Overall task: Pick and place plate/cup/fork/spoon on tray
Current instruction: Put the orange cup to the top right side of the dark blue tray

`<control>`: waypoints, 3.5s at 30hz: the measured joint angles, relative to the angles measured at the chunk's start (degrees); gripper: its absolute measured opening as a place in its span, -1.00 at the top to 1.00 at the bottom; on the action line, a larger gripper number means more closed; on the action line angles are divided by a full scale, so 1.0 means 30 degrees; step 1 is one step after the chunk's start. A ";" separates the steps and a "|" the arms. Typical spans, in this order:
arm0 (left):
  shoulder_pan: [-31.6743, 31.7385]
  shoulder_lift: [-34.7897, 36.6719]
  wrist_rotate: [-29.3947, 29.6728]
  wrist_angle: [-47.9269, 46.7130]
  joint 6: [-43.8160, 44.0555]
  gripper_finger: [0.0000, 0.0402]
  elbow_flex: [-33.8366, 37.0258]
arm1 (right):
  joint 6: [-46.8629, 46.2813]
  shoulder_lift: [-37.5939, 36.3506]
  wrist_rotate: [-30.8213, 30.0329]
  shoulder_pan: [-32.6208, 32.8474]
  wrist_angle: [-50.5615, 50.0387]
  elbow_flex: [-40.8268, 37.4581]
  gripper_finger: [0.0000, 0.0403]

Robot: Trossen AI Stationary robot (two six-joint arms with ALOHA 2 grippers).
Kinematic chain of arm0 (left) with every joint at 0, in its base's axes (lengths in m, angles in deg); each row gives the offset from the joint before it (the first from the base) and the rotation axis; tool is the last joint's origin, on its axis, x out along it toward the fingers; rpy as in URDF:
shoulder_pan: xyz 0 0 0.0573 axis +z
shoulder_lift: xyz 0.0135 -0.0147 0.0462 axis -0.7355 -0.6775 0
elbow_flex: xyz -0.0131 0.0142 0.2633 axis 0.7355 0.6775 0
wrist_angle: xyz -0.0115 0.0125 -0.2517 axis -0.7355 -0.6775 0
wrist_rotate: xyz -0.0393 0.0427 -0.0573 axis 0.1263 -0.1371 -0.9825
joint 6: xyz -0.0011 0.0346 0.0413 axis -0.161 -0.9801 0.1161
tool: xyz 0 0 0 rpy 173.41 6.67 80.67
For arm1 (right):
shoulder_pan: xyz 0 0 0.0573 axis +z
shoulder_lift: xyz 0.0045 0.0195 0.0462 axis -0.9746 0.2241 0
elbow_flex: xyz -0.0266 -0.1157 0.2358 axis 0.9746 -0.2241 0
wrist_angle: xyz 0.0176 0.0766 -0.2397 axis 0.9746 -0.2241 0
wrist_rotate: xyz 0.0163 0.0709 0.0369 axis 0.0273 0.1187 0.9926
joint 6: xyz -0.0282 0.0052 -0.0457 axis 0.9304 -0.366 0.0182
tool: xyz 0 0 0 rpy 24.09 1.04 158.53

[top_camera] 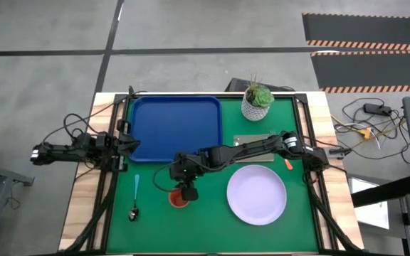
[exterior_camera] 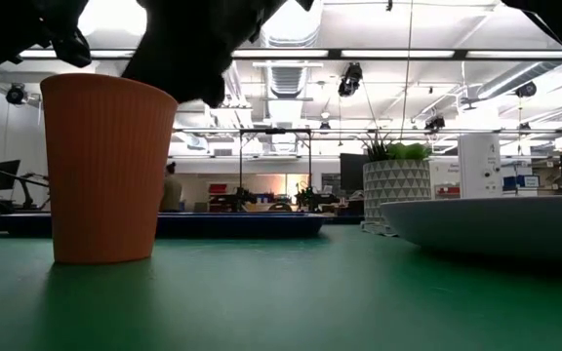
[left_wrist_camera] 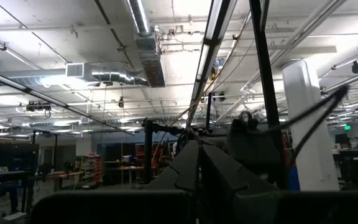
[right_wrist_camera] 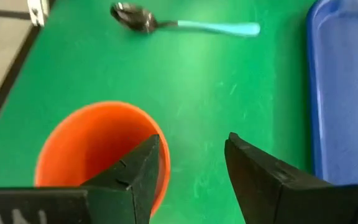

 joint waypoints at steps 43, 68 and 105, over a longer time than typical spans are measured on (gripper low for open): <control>0.0000 0.0000 0.0117 -0.0007 0.0000 1.00 0.0000 | -0.1516 0.0107 0.0156 0.0211 0.0118 -0.0850 0.86; -0.0005 -0.0007 0.0117 -0.0007 0.0000 1.00 0.0000 | -0.0150 -0.0082 0.1205 -0.0423 -0.2923 0.1695 0.96; 0.0000 -0.0007 0.0117 0.0215 0.0015 1.00 0.0000 | 0.1297 -0.0563 0.2353 -1.0750 -0.6573 0.4438 0.96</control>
